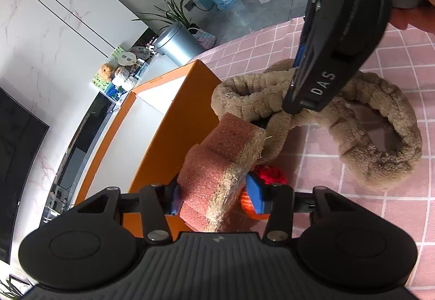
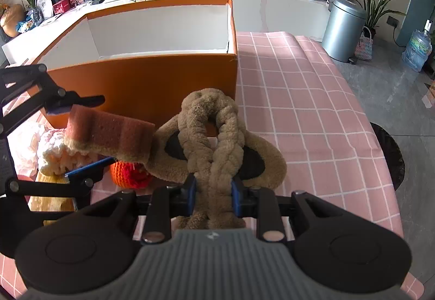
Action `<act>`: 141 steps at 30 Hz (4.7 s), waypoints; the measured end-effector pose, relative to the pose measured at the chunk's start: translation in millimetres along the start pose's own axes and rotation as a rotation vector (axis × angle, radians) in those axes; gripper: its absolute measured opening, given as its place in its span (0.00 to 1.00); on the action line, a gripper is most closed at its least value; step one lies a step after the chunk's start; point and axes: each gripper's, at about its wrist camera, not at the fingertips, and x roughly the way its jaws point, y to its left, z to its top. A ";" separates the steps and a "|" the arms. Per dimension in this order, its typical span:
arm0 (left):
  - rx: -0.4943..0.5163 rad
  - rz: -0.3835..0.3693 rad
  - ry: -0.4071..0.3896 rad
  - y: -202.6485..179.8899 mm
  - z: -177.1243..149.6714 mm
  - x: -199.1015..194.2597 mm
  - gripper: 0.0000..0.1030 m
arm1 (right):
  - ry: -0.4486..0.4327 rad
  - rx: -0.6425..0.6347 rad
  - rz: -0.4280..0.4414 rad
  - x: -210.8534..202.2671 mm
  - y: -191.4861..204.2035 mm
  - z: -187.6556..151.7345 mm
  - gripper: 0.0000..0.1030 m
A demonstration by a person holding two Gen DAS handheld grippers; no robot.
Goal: Organize soft objects
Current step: 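Carry the headband with the right tool while the left tool carries the sponge into the orange box, then open both tools to drop the headband and sponge in the box, then grasp the white mesh bag with the left tool while the right tool grasps the white tissue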
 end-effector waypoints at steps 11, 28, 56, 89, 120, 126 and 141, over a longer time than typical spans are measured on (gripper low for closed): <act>-0.063 0.106 -0.058 4.2 8.8 -43.2 0.45 | -0.126 -0.014 -0.021 -45.9 -0.7 3.0 0.24; -0.621 0.161 -0.019 128.4 6.3 -114.4 0.44 | -0.304 -0.041 0.043 -127.4 8.2 55.0 0.24; -1.025 -0.202 0.548 241.8 -72.0 66.1 0.45 | 0.067 -0.151 0.267 115.2 97.8 203.4 0.24; -1.131 -0.055 0.439 253.0 -92.4 34.0 0.47 | 0.307 -0.008 0.212 154.8 100.6 186.3 0.40; -1.175 0.005 0.184 222.2 -78.1 -61.3 0.47 | 0.052 -0.093 0.259 51.7 126.3 158.6 0.31; -1.191 0.064 0.060 190.3 -78.3 -113.6 0.47 | -0.150 -0.096 0.287 -10.3 113.7 113.6 0.34; -1.496 0.189 0.244 79.3 -181.8 -160.1 0.67 | -0.234 -0.058 0.248 -56.0 113.6 -40.2 0.47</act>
